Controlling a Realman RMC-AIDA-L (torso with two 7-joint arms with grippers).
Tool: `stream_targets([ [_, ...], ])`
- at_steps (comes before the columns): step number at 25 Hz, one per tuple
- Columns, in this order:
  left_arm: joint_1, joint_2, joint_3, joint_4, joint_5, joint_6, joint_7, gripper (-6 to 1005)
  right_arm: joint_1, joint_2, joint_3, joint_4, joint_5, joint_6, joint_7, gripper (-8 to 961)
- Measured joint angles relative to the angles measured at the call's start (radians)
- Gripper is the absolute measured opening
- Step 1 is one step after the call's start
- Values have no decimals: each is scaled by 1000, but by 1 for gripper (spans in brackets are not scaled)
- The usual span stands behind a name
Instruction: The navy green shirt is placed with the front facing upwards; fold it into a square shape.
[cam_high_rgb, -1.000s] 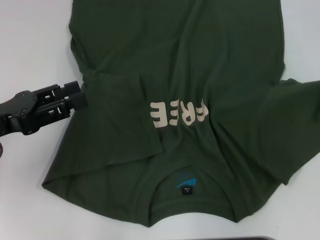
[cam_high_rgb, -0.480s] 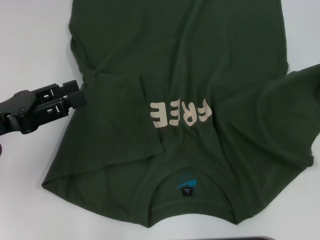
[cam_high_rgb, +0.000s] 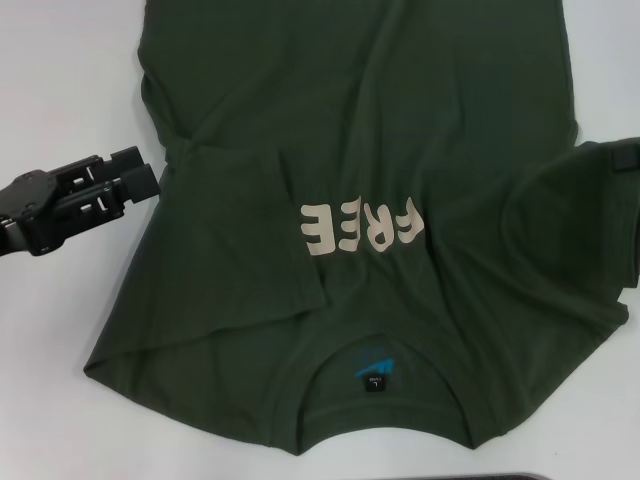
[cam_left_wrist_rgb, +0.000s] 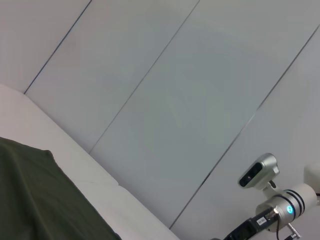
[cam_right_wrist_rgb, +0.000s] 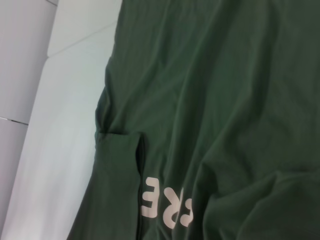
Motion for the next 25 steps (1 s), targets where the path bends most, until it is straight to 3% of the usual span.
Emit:
stream_targets([
  [13, 1, 0, 0, 0, -1, -1, 0, 598, -46, -42, 4, -12, 1, 74, 23, 16],
  [21, 1, -3, 0, 0, -2, -3, 0, 599, -10, -45, 4, -6, 53, 134, 33, 16],
  [25, -2, -2, -1, 0, -4, -2, 0, 600, 36, -33, -4, 2, 96, 99, 38, 16],
])
